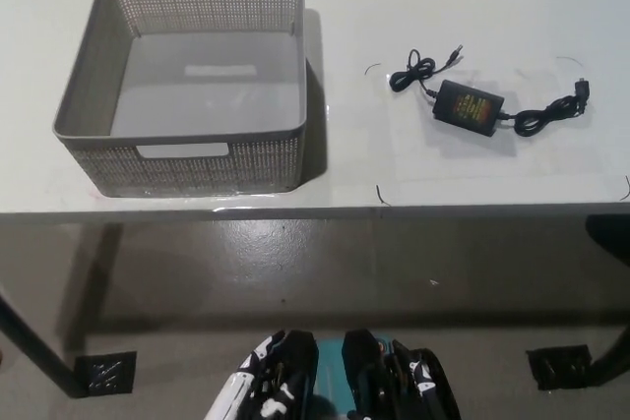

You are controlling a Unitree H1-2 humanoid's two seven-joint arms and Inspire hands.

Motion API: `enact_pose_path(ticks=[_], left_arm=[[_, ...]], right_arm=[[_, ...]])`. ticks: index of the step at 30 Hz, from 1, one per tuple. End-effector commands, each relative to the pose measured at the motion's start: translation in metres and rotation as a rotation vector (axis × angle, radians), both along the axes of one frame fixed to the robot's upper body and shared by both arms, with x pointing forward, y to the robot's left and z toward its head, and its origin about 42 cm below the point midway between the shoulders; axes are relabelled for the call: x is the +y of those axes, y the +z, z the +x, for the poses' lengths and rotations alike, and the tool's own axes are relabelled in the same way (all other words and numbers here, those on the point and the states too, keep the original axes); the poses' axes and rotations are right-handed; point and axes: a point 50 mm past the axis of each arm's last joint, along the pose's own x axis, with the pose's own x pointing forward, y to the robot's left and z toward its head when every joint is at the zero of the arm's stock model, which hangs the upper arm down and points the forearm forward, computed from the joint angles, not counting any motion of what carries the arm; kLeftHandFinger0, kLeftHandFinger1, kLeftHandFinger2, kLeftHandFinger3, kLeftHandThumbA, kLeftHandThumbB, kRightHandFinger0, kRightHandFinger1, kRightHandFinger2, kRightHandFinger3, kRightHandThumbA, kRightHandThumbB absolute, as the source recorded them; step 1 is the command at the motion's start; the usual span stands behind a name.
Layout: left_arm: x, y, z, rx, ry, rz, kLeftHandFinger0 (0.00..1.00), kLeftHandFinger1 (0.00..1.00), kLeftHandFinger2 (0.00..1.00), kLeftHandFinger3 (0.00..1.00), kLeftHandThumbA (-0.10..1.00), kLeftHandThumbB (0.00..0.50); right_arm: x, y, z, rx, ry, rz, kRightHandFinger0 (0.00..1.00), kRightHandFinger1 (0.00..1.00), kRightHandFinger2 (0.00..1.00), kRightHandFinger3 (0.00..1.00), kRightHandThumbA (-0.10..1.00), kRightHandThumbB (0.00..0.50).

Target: Use the right hand to pick up a black power cord and place it into a container on the left hand side

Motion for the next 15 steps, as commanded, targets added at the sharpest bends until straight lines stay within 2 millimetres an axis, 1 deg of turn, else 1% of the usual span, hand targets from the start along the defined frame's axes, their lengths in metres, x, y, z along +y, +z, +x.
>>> enact_pose_path(ticks=[1,3,4,6,9,11,12,13,15], left_arm=[[0.003,0.01,0.002,-0.209,0.024,-0.026,1.0,1.0,1.0,1.0,1.0,0.136],[0.006,0.011,0.002,-0.234,0.049,-0.043,1.0,1.0,1.0,1.0,1.0,0.167],[0.008,0.012,0.001,-0.24,0.056,-0.047,1.0,1.0,1.0,1.0,1.0,0.162],[0.01,0.014,0.001,-0.25,0.072,-0.06,1.0,1.0,1.0,1.0,1.0,0.151],[0.011,0.021,0.004,-0.278,0.08,-0.059,1.0,1.0,1.0,1.0,1.0,0.161],[0.012,0.025,0.005,-0.291,0.082,-0.063,1.0,1.0,1.0,1.0,1.0,0.144],[0.012,0.026,0.005,-0.294,0.081,-0.065,1.0,1.0,1.0,1.0,1.0,0.145],[0.012,0.027,0.006,-0.303,0.085,-0.067,1.0,1.0,1.0,1.0,1.0,0.147],[0.014,0.028,0.005,-0.317,0.083,-0.064,1.0,1.0,1.0,1.0,1.0,0.124]], right_arm=[[0.018,0.031,0.012,-0.175,0.049,0.037,1.0,1.0,1.0,1.0,0.99,0.273],[0.012,0.043,0.013,-0.224,0.032,0.038,1.0,1.0,1.0,1.0,0.97,0.271],[0.009,0.049,0.013,-0.247,0.032,0.041,1.0,1.0,1.0,1.0,0.99,0.28],[0.005,0.061,0.014,-0.289,0.024,0.059,1.0,1.0,1.0,1.0,0.98,0.275],[-0.003,0.082,0.02,-0.361,0.003,0.092,1.0,1.0,1.0,1.0,0.96,0.277],[-0.009,0.096,0.021,-0.414,-0.009,0.097,1.0,1.0,1.0,1.0,0.99,0.284],[-0.01,0.099,0.022,-0.426,-0.012,0.094,1.0,1.0,1.0,1.0,0.99,0.284],[-0.013,0.107,0.022,-0.456,-0.026,0.094,1.0,1.0,1.0,1.0,0.99,0.294],[-0.018,0.12,0.022,-0.504,-0.041,0.093,1.0,1.0,1.0,1.0,0.98,0.282]])
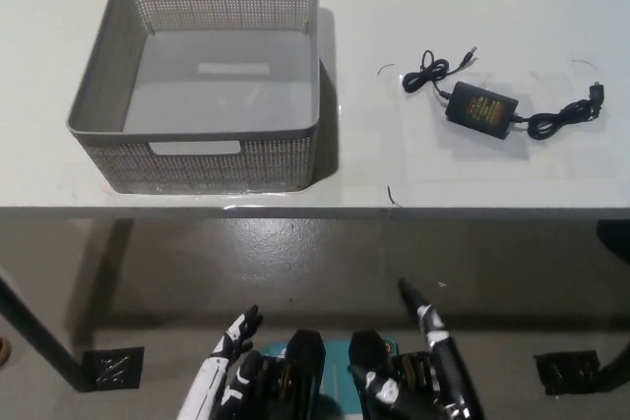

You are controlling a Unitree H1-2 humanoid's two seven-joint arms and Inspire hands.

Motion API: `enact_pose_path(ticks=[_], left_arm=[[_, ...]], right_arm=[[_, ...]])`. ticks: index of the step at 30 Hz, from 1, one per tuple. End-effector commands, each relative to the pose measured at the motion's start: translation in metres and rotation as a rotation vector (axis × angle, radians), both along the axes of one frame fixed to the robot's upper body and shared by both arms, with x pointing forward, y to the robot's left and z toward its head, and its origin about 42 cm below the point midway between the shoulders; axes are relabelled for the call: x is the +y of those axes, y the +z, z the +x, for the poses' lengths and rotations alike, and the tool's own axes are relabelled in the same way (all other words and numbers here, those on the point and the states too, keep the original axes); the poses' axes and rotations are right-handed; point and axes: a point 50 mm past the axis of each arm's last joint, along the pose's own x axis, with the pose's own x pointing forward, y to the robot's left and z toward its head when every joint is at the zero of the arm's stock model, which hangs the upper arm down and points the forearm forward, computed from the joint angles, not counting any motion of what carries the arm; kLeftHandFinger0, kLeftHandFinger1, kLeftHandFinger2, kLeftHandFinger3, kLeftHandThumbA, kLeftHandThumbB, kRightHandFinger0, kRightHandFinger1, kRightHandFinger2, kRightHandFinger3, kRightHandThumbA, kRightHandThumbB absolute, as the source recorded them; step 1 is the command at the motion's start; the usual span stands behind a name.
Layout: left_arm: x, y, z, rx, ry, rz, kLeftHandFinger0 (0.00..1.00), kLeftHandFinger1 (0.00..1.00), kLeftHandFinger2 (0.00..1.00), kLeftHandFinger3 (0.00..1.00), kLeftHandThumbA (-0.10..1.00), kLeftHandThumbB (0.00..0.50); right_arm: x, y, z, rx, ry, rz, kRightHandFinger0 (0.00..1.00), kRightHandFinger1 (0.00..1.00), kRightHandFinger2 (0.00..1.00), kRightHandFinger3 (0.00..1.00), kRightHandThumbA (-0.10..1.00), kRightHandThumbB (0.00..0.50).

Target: Use the right hand to pick up a black power cord and place it into a container on the left hand side

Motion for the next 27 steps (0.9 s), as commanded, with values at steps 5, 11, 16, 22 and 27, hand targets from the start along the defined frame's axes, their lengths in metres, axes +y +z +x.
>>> enact_pose_path(ticks=[5,11,16,22,27], left_arm=[[0.002,0.031,0.007,-0.169,-0.002,-0.048,1.0,1.0,1.0,1.0,1.0,0.108],[0.005,0.037,0.007,-0.17,-0.005,-0.055,1.0,1.0,1.0,1.0,1.0,0.079],[0.006,0.034,0.008,-0.148,0.0,-0.061,1.0,1.0,1.0,1.0,1.0,0.12],[0.004,0.031,0.008,-0.145,0.0,-0.053,1.0,1.0,1.0,1.0,1.0,0.113],[0.004,0.032,0.011,-0.133,0.003,-0.047,1.0,1.0,1.0,1.0,1.0,0.143]], right_arm=[[-0.02,0.059,0.002,-0.241,-0.043,0.034,1.0,1.0,1.0,1.0,0.94,0.276],[-0.035,0.083,0.009,-0.326,-0.086,0.007,1.0,1.0,1.0,1.0,0.9,0.285],[-0.067,0.121,0.028,-0.387,-0.168,-0.098,1.0,1.0,1.0,1.0,0.84,0.35],[-0.098,0.164,0.067,-0.455,-0.23,-0.255,1.0,1.0,1.0,1.0,0.78,0.408],[-0.12,0.201,0.107,-0.43,-0.268,-0.439,1.0,1.0,1.0,1.0,0.84,0.458]])
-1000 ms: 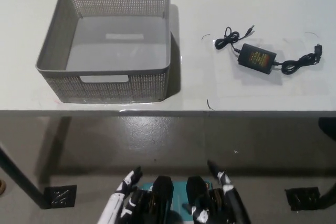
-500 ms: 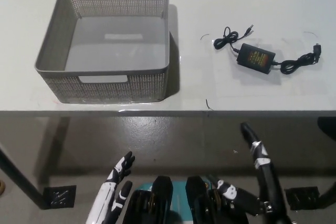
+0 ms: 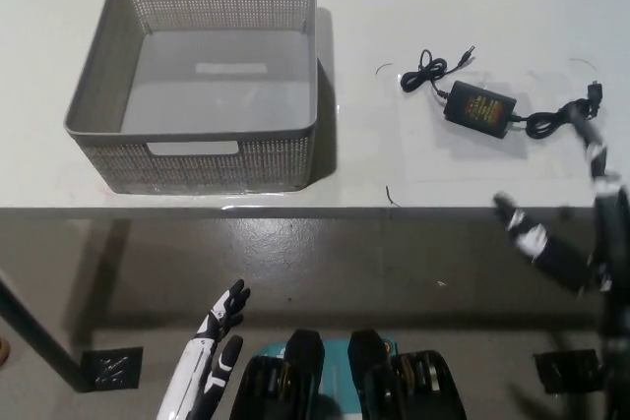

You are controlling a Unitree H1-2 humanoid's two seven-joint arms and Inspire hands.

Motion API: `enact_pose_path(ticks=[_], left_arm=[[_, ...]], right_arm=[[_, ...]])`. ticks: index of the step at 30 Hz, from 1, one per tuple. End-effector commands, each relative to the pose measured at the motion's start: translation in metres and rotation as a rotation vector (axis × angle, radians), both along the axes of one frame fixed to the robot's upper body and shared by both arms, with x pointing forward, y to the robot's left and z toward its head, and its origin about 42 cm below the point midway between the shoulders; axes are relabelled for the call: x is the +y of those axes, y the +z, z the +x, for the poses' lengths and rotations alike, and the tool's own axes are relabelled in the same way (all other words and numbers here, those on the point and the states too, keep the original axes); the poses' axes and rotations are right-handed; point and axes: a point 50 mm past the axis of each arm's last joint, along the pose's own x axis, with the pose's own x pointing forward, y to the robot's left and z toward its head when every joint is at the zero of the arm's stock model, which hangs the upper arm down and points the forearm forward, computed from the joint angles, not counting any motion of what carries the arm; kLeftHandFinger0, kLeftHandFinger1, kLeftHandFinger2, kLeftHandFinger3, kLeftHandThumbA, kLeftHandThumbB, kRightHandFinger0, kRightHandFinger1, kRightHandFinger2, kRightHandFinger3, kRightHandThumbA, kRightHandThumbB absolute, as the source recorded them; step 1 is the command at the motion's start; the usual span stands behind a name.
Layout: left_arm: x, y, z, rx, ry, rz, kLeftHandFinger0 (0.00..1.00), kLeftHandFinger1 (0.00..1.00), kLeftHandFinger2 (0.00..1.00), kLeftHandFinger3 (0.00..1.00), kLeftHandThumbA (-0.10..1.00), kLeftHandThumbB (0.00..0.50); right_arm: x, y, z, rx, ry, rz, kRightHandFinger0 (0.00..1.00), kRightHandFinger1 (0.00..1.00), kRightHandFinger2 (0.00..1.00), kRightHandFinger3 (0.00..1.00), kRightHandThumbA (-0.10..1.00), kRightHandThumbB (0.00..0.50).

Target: Use the right hand to pick up a black power cord and place it into a container on the left hand side

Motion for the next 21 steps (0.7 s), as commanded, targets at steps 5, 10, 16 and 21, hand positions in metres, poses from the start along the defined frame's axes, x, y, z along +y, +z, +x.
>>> enact_pose_path(ticks=[5,10,16,21], left_arm=[[-0.002,0.008,0.006,-0.042,-0.016,0.003,1.0,1.0,1.0,1.0,1.0,0.119],[-0.002,0.008,0.011,-0.047,-0.016,0.012,1.0,1.0,1.0,1.0,1.0,0.14],[-0.003,0.006,0.011,-0.042,-0.012,0.026,1.0,1.0,1.0,1.0,1.0,0.127],[-0.004,0.008,0.014,-0.049,-0.015,0.025,1.0,1.0,1.0,1.0,1.0,0.132]], right_arm=[[-0.029,0.069,0.069,0.051,-0.137,-0.243,1.0,1.0,1.0,1.0,0.81,0.498],[-0.036,0.112,0.13,0.066,-0.202,-0.378,1.0,1.0,1.0,1.0,0.75,0.5],[-0.022,0.133,0.177,0.141,-0.214,-0.507,1.0,1.0,1.0,1.0,0.78,0.5],[-0.012,0.141,0.208,0.205,-0.221,-0.615,1.0,1.0,1.0,1.0,0.74,0.5]])
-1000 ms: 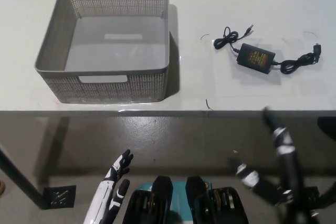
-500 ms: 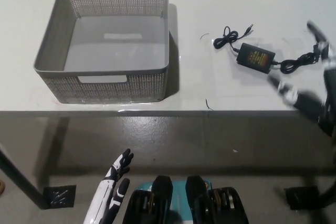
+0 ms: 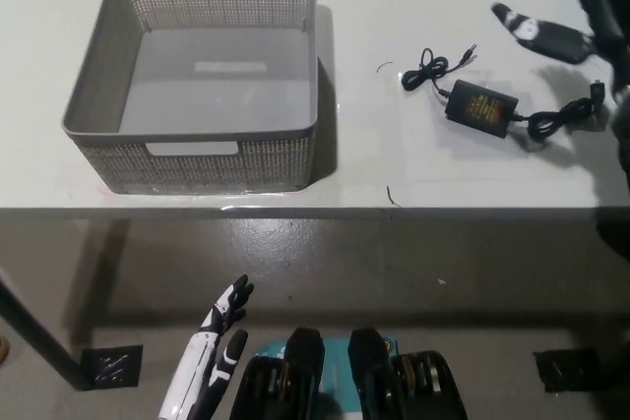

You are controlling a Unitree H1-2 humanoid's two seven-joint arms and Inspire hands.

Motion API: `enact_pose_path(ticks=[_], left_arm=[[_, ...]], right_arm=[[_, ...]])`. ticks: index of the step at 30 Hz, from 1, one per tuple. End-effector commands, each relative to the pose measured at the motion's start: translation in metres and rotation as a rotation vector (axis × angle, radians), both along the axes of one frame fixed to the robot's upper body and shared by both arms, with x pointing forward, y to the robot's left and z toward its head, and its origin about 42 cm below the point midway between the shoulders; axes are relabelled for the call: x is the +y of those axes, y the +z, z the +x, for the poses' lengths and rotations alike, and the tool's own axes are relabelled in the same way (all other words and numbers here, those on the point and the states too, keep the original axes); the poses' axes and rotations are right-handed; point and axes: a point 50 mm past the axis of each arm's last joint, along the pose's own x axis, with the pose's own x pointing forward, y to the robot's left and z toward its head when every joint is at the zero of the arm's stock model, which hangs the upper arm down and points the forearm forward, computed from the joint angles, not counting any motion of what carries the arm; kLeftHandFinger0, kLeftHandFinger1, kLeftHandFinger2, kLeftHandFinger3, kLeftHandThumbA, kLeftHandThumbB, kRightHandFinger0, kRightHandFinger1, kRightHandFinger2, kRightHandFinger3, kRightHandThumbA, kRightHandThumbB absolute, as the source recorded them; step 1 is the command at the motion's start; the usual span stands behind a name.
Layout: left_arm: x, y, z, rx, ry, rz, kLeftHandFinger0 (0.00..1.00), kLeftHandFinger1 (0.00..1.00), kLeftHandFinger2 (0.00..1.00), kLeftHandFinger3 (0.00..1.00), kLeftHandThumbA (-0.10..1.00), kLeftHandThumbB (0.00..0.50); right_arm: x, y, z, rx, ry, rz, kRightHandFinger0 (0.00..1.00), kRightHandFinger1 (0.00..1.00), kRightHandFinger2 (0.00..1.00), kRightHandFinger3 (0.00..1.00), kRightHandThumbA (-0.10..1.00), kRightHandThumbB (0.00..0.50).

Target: Use the right hand to pick up a black power cord and place it into a container on the left hand side

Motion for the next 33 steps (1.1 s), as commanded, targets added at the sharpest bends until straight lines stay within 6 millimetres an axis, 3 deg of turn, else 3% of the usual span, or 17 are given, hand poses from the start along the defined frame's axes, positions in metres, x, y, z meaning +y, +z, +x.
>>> enact_pose_path(ticks=[1,7,15,20,24,29,33], left_arm=[[-0.003,0.008,0.006,-0.038,-0.007,-0.001,1.0,1.0,1.0,1.0,1.0,0.137],[-0.002,0.01,0.008,-0.039,-0.017,0.002,1.0,1.0,1.0,1.0,1.0,0.121],[-0.001,0.013,0.012,-0.042,-0.016,0.012,1.0,1.0,1.0,1.0,1.0,0.134],[-0.001,0.014,0.014,-0.046,-0.024,0.014,1.0,1.0,1.0,1.0,1.0,0.12],[-0.002,0.014,0.014,-0.038,-0.019,0.015,1.0,1.0,1.0,1.0,1.0,0.152],[-0.003,0.015,0.019,-0.046,-0.034,0.01,1.0,1.0,1.0,1.0,1.0,0.118],[-0.003,0.016,0.019,-0.047,-0.034,0.012,1.0,1.0,1.0,1.0,1.0,0.12]], right_arm=[[0.005,0.039,0.026,0.019,-0.02,-0.142,1.0,1.0,1.0,1.0,0.74,0.5],[0.012,0.033,0.047,0.188,-0.013,-0.188,1.0,1.0,1.0,1.0,0.75,0.5],[0.022,0.014,0.058,0.408,0.013,-0.288,1.0,1.0,1.0,1.0,0.75,0.5],[0.021,0.001,0.062,0.485,0.007,-0.348,1.0,1.0,1.0,1.0,0.74,0.5],[0.018,-0.006,0.062,0.514,0.004,-0.377,1.0,1.0,1.0,1.0,0.77,0.5],[0.012,-0.012,0.064,0.562,0.001,-0.358,1.0,1.0,1.0,1.0,0.76,0.5],[0.012,-0.018,0.064,0.569,-0.002,-0.369,1.0,1.0,1.0,1.0,0.74,0.5]])
